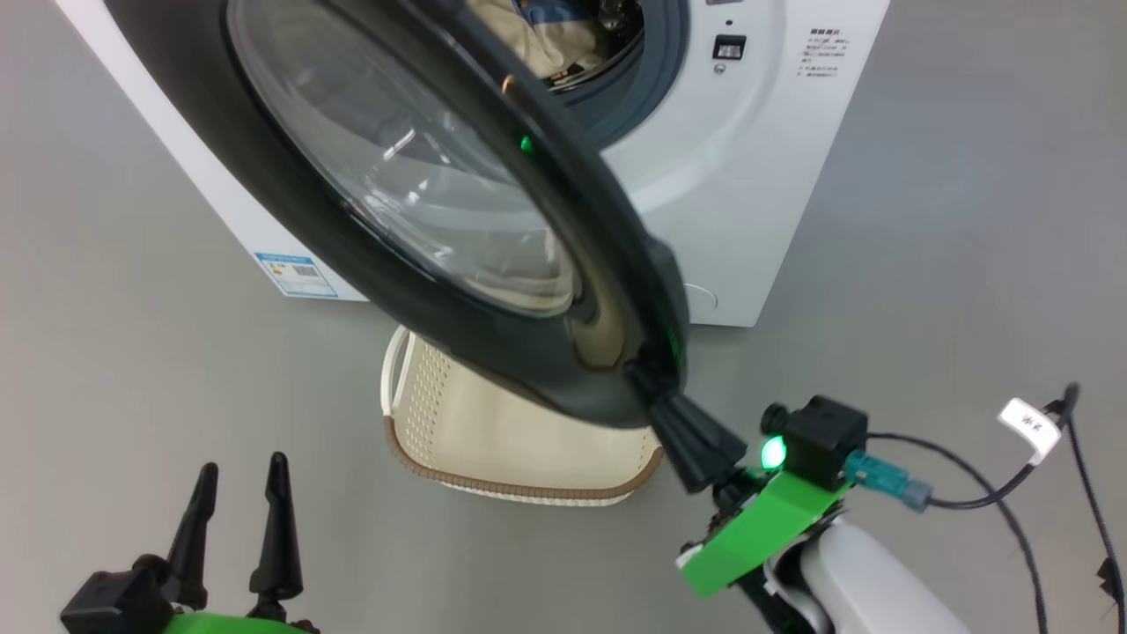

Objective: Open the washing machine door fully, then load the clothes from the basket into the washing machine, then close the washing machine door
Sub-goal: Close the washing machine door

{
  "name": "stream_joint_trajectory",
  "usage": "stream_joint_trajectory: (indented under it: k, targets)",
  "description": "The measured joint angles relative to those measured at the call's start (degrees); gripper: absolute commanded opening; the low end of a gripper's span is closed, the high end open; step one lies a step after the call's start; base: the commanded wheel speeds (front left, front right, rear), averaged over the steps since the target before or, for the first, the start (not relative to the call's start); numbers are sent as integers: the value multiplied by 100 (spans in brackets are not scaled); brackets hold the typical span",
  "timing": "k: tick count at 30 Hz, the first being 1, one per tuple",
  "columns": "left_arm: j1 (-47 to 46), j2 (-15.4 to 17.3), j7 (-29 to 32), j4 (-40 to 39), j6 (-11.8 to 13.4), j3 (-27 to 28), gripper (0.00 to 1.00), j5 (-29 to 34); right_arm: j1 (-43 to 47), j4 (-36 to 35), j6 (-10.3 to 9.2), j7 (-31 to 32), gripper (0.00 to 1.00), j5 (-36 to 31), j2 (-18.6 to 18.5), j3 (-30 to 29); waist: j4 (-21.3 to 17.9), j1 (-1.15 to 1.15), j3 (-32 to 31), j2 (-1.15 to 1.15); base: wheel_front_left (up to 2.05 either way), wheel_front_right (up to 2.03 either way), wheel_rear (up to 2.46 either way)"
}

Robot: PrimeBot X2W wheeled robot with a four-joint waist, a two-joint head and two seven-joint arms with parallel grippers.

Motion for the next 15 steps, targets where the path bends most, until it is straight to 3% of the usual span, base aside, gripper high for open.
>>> stream_joint_trajectory:
  k: [15]
  targets:
    - [-426, -21, 0, -154, 0, -232, 100, -51, -781, 164, 0, 0, 0, -255, -124, -1013, 182, 0, 467, 0, 0, 0, 0]
